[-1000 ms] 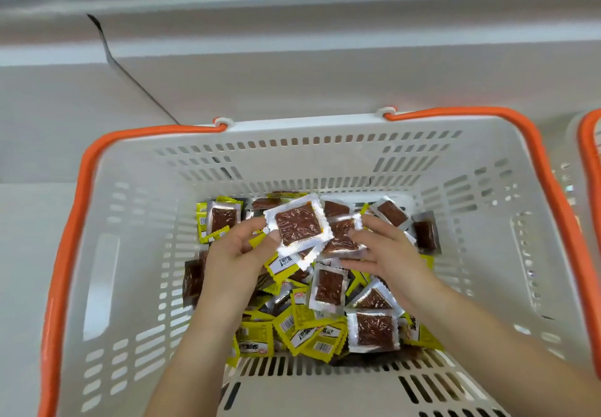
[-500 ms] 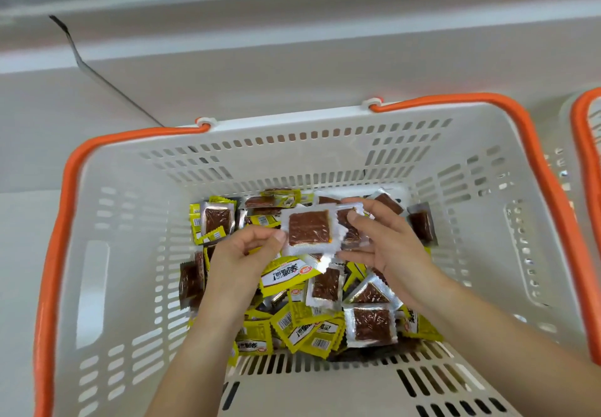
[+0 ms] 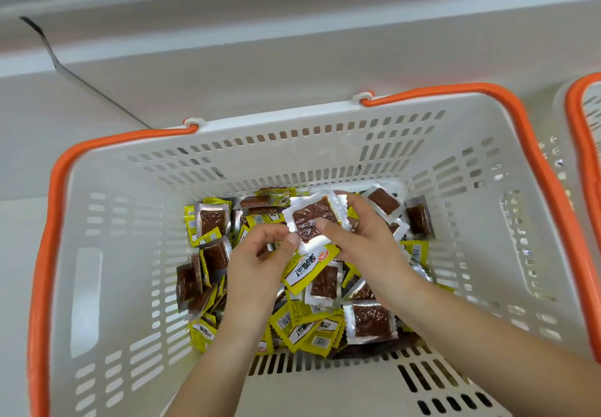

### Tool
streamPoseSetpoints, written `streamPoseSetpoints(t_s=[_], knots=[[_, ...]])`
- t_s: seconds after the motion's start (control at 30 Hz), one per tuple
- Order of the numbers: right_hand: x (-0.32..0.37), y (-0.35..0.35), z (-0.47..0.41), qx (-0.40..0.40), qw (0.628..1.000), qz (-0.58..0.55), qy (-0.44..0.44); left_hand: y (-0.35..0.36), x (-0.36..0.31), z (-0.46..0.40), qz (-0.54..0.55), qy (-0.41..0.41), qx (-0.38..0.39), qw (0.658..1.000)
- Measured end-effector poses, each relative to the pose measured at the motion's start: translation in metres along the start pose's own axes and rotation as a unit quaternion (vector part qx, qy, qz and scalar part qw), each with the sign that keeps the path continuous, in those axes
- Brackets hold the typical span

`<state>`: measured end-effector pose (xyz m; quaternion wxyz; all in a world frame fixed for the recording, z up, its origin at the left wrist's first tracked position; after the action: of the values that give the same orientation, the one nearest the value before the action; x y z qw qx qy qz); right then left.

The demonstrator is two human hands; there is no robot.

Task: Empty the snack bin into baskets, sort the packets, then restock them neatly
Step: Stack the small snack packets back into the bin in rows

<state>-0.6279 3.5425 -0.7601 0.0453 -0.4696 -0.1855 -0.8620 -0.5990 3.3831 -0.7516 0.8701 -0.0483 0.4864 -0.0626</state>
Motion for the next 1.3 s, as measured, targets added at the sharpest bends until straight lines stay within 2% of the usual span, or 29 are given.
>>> streamPoseSetpoints(t_s=[0.17,0.23,0.3,0.37,0.47,0.53,0.6,0.67,0.73,0.8,0.87,0.93,1.03,1.2,1.3], knots=[[0.0,-0.014,-0.002,-0.029,0.997,-0.068,0.018,-0.004,0.005,-0.003,0.055,-0.043,0.04,0.997],[-0.001,-0.023,-0.002,-0.049,0.994,-0.09,0.035,-0.018,0.006,-0.003,0.07,-0.038,-0.01,0.997],[-0.005,-0.026,-0.002,-0.044,0.994,-0.069,0.066,-0.037,-0.01,0.003,0.048,0.038,-0.095,0.994],[-0.015,-0.019,-0.002,-0.011,0.992,-0.055,0.113,-0.037,-0.031,0.01,0.015,0.13,-0.107,0.986],[-0.032,0.007,0.002,0.085,0.974,-0.115,0.176,-0.005,-0.049,0.015,-0.087,0.187,-0.015,0.978],[-0.039,0.018,0.004,0.119,0.949,-0.22,0.19,0.01,-0.044,0.012,-0.097,0.164,0.051,0.98],[-0.042,0.018,0.005,0.129,0.935,-0.267,0.196,0.009,-0.038,0.009,-0.086,0.147,0.069,0.983],[-0.042,0.015,0.007,0.143,0.932,-0.269,0.198,0.01,-0.037,0.009,-0.092,0.142,0.095,0.981],[-0.042,0.016,0.007,0.161,0.935,-0.244,0.201,0.024,-0.035,0.013,-0.088,0.115,0.165,0.976],[-0.045,0.013,0.008,0.154,0.947,-0.196,0.204,0.035,-0.031,0.013,-0.035,0.078,0.218,0.972],[-0.051,0.004,0.005,0.111,0.957,-0.174,0.203,0.026,-0.022,-0.003,-0.006,0.037,0.177,0.984],[-0.054,-0.007,0.003,0.061,0.964,-0.164,0.198,-0.002,-0.01,-0.033,-0.143,0.004,0.083,0.986],[-0.056,-0.022,0.002,0.007,0.97,-0.147,0.193,-0.033,0.007,-0.074,-0.354,-0.024,0.013,0.935],[-0.058,-0.033,0.0,-0.019,0.969,-0.154,0.194,-0.036,0.028,-0.104,-0.499,-0.045,0.064,0.863],[-0.062,-0.036,-0.003,-0.025,0.97,-0.147,0.194,-0.038,0.027,-0.107,-0.528,-0.043,0.095,0.843]])
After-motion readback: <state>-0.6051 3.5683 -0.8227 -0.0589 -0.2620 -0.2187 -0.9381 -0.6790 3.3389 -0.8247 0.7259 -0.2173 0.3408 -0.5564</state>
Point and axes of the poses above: each hand's wrist, its own z-axis away from the middle knuckle, its own y-axis out of the palm, x = y × z, the point moved 9 cm from there along -z, towards the middle knuckle, and after that the axes turned 15 degrees about x, right-handed, at the moved point
